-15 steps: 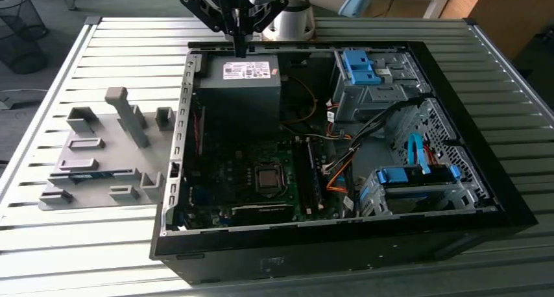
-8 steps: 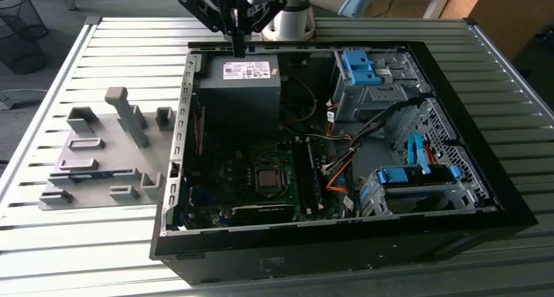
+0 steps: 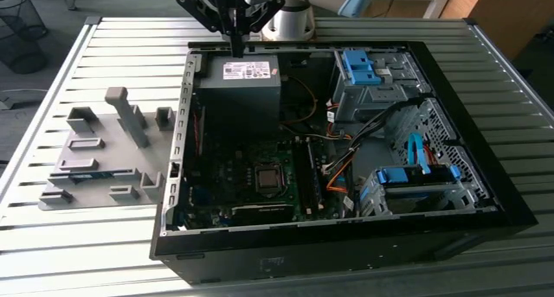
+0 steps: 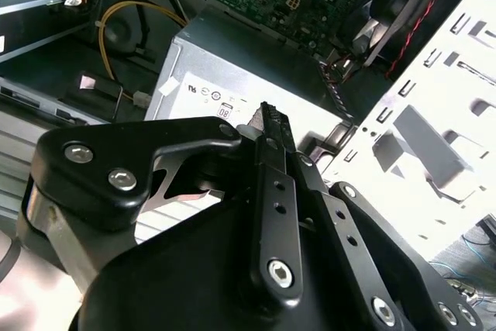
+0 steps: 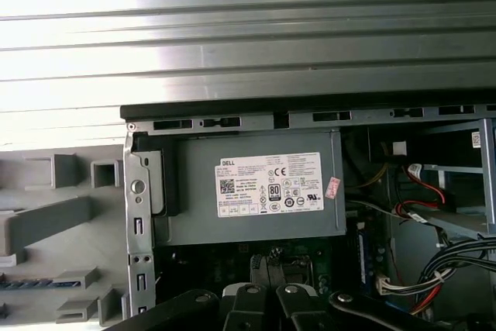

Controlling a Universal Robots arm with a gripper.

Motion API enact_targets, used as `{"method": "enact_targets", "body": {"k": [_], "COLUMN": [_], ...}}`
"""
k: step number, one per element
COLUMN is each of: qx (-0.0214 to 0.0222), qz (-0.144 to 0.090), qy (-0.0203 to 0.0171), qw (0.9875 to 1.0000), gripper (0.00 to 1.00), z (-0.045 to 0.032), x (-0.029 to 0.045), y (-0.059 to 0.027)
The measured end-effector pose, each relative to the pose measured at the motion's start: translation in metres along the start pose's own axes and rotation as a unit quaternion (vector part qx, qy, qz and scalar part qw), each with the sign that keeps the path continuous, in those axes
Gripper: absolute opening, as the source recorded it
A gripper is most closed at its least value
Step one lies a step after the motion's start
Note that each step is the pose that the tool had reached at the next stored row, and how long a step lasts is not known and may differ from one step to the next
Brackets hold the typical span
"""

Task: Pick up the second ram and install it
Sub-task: 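Reach for the second ram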

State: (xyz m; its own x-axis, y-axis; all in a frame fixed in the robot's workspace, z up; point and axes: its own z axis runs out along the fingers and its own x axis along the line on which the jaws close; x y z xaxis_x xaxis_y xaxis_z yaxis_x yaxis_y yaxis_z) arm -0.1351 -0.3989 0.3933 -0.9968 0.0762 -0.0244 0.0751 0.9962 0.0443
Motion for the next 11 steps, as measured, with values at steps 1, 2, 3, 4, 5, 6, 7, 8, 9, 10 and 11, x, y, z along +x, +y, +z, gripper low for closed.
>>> {"method": "enact_targets", "body": {"k": [1, 2, 3, 4, 5, 6, 7, 8, 9, 10, 11], "qx": [0.0, 0.0, 0.0, 0.0, 0.0, 0.0, 0.0, 0.0, 0.0, 0.0, 0.0], "qz": [0.0, 0.0, 0.0, 0.0, 0.0, 0.0, 0.0, 0.0, 0.0, 0.0, 0.0], "qy": [0.0, 0.0, 0.0, 0.0, 0.0, 0.0, 0.0, 0.0, 0.0, 0.0, 0.0], "qw": [1.0, 1.0, 1.0, 1.0, 1.0, 1.0, 1.0, 1.0, 1.0, 1.0, 1.0], "gripper": [0.11, 0.11, 0.11, 0.11, 0.11, 0.11, 0.11, 0.11, 0.11, 0.11, 0.11], "z": [0.0, 0.0, 0.0, 0.0, 0.0, 0.0, -0.0001, -0.0001, -0.0001, -0.0001, -0.0002], "x": [0.0003, 0.0007, 0.001, 0.0015, 0.0019, 0.0023, 0.0028, 0.0035, 0.0044, 0.0053, 0.0062], "y": [0.0, 0.0, -0.0001, -0.0001, -0.0002, -0.0002, -0.0002, -0.0003, -0.0004, -0.0004, -0.0005]}}
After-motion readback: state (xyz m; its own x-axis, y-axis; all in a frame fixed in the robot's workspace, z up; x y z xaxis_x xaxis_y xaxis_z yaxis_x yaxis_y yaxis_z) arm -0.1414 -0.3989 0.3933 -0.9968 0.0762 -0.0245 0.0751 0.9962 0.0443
